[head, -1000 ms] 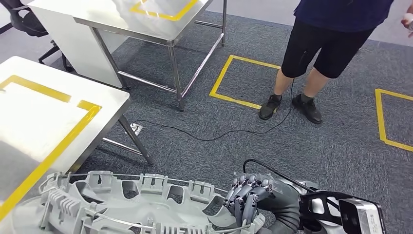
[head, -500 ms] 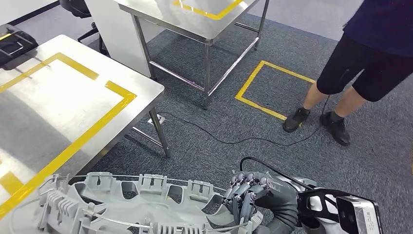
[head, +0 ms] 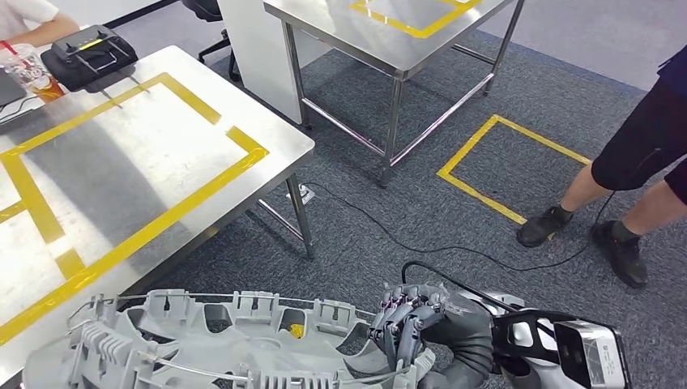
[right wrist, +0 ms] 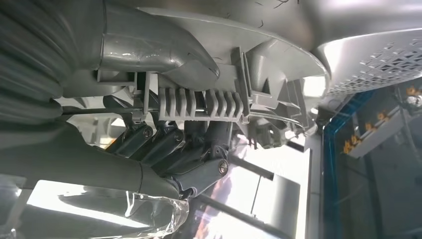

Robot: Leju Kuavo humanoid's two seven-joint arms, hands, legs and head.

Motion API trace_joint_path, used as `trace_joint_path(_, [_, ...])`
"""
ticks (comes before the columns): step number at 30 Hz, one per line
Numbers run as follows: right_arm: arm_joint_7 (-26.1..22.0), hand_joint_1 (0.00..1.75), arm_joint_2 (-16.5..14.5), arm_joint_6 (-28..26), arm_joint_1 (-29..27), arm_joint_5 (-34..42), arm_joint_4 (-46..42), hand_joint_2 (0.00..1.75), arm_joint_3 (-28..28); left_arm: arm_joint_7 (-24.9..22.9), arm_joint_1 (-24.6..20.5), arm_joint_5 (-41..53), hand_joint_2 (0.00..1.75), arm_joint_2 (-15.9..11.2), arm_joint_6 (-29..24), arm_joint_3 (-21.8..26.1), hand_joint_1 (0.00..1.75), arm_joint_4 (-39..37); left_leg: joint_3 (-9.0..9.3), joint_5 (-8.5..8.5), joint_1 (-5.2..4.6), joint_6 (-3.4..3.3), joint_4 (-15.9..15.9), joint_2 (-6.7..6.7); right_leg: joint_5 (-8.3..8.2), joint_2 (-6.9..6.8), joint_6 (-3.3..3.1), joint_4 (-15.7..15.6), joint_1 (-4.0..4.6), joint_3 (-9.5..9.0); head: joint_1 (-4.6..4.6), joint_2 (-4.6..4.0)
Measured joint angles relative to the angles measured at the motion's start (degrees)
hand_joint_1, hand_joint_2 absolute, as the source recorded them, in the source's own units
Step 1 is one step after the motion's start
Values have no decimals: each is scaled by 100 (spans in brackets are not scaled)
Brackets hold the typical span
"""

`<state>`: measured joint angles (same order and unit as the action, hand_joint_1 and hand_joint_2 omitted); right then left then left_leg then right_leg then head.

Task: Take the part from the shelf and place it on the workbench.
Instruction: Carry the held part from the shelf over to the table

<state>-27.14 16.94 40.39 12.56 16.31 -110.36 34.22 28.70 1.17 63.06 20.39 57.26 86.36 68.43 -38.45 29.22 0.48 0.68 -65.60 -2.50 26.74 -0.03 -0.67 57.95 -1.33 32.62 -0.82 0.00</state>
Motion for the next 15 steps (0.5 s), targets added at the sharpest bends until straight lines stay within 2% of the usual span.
trace_joint_path(1, [-1,169,0,0,0,4,2,175,4,0,-10,0,175,-3,-1,-1,0,1,-214,192,8,15,-426,122,12,-76,-18,1,21,-1,-12,0])
trace_joint_path(2, [-1,169,0,0,0,6,7,175,9,0,-11,1,175,-2,-3,-1,0,0,-394,315,17,24,-774,175,21,-153,-29,1,37,-3,-12,0])
trace_joint_path(3, [-1,169,-1,0,0,8,13,175,15,0,-8,1,175,1,-8,-2,0,-1,-487,336,22,28,-943,199,29,-231,-38,2,48,-8,-12,0])
trace_joint_path(4, [-1,169,-1,0,2,11,19,175,21,0,-4,2,175,4,-13,-2,0,-1,-453,241,22,25,-861,220,40,-306,-40,2,56,-18,-13,0])
trace_joint_path(5, [-1,169,-1,1,7,15,24,175,26,0,-2,2,175,5,-17,-2,0,-1,-291,60,18,11,-546,269,54,-379,-41,2,63,-35,-13,0])
trace_joint_path(7, [-1,169,-3,2,25,26,27,175,29,-1,-7,-1,175,-4,-16,-2,0,4,165,-284,-17,-57,296,513,90,-504,-21,4,96,-79,-8,0])
trace_joint_path(8, [0,169,-3,2,38,32,27,175,30,-1,-10,-8,175,-6,-13,-2,0,7,311,-367,-40,-91,572,615,106,-554,-4,4,112,-96,-5,0])
trace_joint_path(9, [1,169,-5,2,48,38,28,175,31,-1,-11,-18,175,-8,-10,-2,0,10,371,-386,-62,-119,703,673,122,-603,19,3,124,-106,-1,0])
trace_joint_path(11, [1,169,-17,3,67,47,28,175,37,-4,-1,-46,175,-8,-7,-1,0,15,375,-388,-82,-156,753,574,143,-711,71,-21,133,-133,2,0])
trace_joint_path(12, [3,169,-25,4,79,48,29,175,41,-8,7,-56,175,-5,-7,0,0,18,415,-412,-68,-177,799,499,165,-696,94,-10,130,-144,9,0])
trace_joint_path(13, [4,169,-31,4,92,51,31,175,45,-11,7,-64,175,-2,-7,-1,0,22,465,-444,-45,-206,851,427,218,-595,104,70,124,-127,14,0])
trace_joint_path(14, [4,169,-33,4,103,55,33,175,47,-15,-2,-67,175,1,-7,-2,0,26,516,-475,-17,-231,901,350,318,-434,101,273,117,-48,25,0])
trace_joint_path(15, [5,169,-30,4,109,57,39,175,50,-18,-14,-70,175,5,-7,-3,0,27,539,-493,8,-246,925,271,463,-244,87,620,98,114,42,0])
